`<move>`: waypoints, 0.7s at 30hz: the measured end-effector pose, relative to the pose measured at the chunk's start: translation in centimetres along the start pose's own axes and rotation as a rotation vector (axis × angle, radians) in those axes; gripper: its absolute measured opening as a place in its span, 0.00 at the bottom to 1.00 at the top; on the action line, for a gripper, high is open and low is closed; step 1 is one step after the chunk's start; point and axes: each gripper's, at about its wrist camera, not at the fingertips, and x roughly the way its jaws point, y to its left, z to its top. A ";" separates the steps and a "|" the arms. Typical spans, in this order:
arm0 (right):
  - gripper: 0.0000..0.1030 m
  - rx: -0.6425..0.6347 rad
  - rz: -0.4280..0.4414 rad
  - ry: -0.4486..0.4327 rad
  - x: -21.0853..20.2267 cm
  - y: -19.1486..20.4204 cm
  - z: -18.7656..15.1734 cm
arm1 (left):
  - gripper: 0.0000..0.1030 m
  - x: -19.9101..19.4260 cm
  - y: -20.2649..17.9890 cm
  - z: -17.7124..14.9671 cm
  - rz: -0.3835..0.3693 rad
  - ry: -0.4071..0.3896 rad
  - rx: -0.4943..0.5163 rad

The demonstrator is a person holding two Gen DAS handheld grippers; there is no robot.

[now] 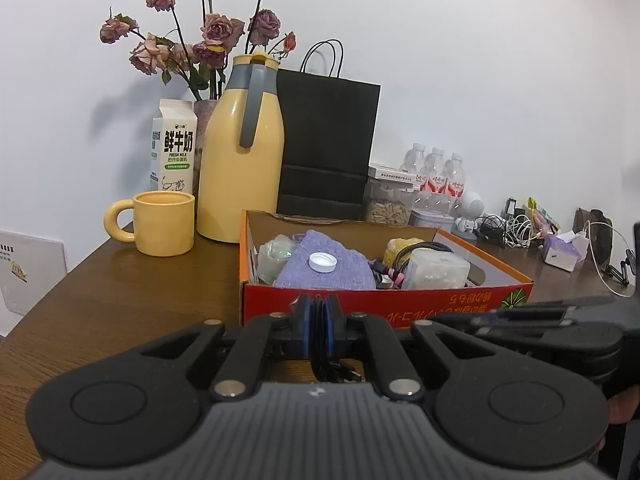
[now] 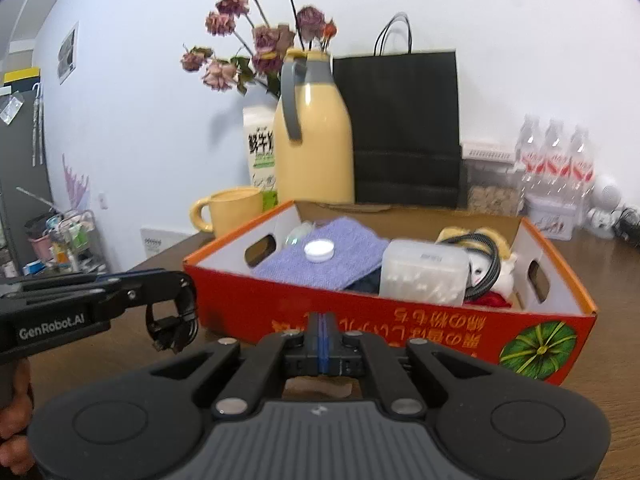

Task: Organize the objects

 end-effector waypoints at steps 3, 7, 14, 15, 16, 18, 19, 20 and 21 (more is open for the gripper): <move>0.39 -0.015 -0.029 0.084 1.7 -0.2 -0.7 | 0.08 0.0 0.0 -0.1 0.000 0.000 -0.002; 0.39 -0.007 -0.016 0.177 3.8 -0.4 -1.1 | 0.08 0.1 0.0 -0.1 -0.002 0.005 -0.001; 0.01 -0.044 -0.009 0.134 3.1 0.3 -1.6 | 0.08 0.1 0.1 -0.2 -0.004 0.005 -0.005; 0.01 -0.046 -0.011 0.121 2.8 0.4 -1.6 | 0.08 0.1 0.1 -0.2 -0.004 0.004 -0.005; 0.01 -0.049 -0.007 0.109 2.6 0.5 -1.5 | 0.08 0.1 0.1 -0.2 -0.004 0.003 -0.005; 0.01 -0.051 0.005 0.081 2.1 0.6 -1.4 | 0.08 0.1 0.1 -0.2 -0.004 0.003 -0.004; 0.01 -0.052 0.008 0.063 1.7 0.7 -1.2 | 0.08 0.0 0.0 -0.2 -0.003 0.001 -0.003; 0.01 -0.051 0.014 0.051 1.3 0.7 -1.0 | 0.08 -0.1 0.0 -0.1 -0.004 -0.001 -0.003; 0.01 -0.047 0.019 0.038 1.0 0.7 -0.9 | 0.08 -0.1 0.0 0.0 -0.005 -0.004 -0.001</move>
